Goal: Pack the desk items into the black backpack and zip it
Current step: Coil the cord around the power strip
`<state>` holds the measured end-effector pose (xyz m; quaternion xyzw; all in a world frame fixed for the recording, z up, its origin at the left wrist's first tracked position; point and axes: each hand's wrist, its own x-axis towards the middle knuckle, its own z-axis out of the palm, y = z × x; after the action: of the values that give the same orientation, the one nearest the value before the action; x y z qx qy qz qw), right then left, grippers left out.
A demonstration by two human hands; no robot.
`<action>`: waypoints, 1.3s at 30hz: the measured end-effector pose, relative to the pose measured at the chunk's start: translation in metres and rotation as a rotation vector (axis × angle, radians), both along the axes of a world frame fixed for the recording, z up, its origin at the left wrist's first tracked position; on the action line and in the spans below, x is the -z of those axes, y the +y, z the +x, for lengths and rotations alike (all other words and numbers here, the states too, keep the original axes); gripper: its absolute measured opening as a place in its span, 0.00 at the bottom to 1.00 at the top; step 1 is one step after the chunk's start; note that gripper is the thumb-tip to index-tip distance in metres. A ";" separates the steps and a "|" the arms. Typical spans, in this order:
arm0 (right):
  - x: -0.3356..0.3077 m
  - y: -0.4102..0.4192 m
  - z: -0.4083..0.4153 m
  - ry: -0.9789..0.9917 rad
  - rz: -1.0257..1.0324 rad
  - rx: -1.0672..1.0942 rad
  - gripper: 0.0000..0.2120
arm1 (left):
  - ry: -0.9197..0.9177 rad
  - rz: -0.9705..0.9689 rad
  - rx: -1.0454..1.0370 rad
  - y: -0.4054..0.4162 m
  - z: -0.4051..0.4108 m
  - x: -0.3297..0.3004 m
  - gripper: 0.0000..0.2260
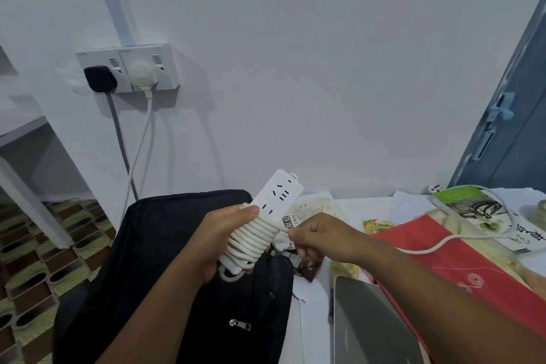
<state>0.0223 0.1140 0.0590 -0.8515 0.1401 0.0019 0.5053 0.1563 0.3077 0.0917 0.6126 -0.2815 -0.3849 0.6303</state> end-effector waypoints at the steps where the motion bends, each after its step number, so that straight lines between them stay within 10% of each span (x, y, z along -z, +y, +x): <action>1: -0.003 -0.004 0.001 0.042 -0.081 -0.022 0.35 | -0.027 -0.006 0.043 0.002 0.002 -0.001 0.20; 4: -0.015 -0.015 0.005 0.107 -0.244 -0.054 0.39 | -0.110 -0.017 0.201 0.006 0.011 -0.005 0.24; 8: -0.041 -0.020 0.016 0.114 -0.475 -0.128 0.10 | -0.464 0.139 0.467 -0.001 0.014 -0.024 0.20; 13: -0.085 -0.002 0.026 0.094 -0.564 -0.104 0.15 | -0.833 0.491 0.474 -0.018 0.008 -0.032 0.21; 19: -0.096 0.007 0.018 0.089 -0.539 -0.147 0.08 | -0.682 0.436 0.606 -0.016 0.007 -0.029 0.17; 30: -0.067 0.022 0.003 -0.003 -0.721 -0.095 0.10 | -0.497 0.184 0.103 -0.013 0.003 0.006 0.07; 33: -0.057 0.025 -0.005 0.023 -0.747 -0.035 0.27 | -0.458 0.183 0.020 -0.013 0.002 0.012 0.06; 39: -0.057 0.055 -0.005 -0.282 -0.473 -0.012 0.14 | -0.140 0.011 0.019 -0.014 -0.010 0.011 0.14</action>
<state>0.0174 0.1693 0.1161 -0.9385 0.0600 -0.1465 0.3068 0.1465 0.2933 0.0807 0.6388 -0.3285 -0.3486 0.6020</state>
